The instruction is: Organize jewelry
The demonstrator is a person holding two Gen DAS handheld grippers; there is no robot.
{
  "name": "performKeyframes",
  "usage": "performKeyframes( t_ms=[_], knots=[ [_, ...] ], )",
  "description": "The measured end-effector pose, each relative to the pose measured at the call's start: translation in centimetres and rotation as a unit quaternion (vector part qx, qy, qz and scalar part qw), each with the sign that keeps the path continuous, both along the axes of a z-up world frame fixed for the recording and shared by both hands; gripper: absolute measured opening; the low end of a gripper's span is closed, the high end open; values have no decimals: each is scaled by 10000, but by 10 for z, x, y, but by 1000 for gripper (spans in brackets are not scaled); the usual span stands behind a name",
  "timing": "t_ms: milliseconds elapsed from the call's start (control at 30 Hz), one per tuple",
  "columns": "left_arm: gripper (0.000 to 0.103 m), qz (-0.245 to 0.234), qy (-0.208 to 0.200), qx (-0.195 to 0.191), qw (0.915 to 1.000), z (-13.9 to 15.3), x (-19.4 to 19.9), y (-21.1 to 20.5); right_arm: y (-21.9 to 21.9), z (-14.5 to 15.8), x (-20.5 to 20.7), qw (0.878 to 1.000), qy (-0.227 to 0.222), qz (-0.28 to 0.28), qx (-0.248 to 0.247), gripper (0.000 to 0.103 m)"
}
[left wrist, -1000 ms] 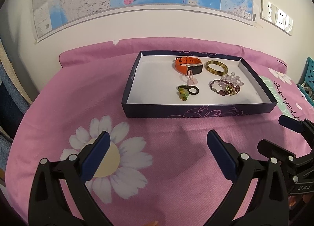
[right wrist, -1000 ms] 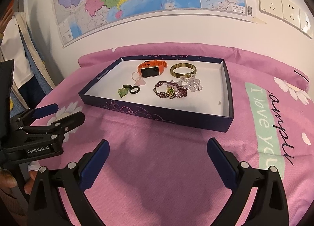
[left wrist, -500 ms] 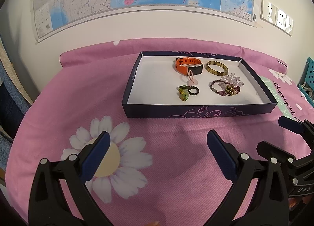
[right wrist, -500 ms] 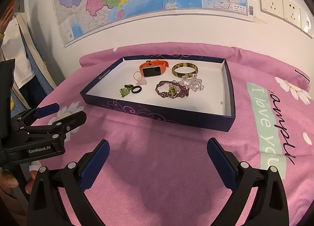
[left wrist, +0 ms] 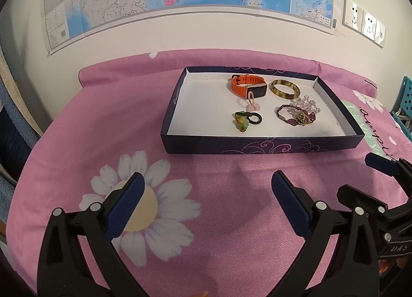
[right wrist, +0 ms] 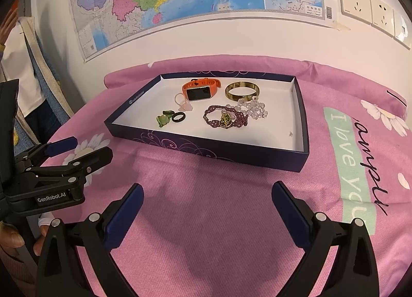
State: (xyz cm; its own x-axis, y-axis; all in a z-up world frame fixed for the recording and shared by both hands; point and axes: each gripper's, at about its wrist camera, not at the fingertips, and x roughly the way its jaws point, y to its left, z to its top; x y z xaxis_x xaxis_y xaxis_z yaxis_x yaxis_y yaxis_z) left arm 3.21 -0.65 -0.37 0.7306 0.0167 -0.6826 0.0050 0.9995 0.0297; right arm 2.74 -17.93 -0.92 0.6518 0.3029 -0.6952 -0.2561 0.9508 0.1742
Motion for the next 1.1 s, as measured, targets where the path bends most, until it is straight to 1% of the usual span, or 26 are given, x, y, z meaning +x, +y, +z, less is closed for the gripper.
performKeyframes(
  t_ms=[1100],
  knots=[
    [97, 2, -4, 21, 10000, -3, 0, 0, 1, -2, 2, 10000, 30, -2, 33, 96]
  ],
)
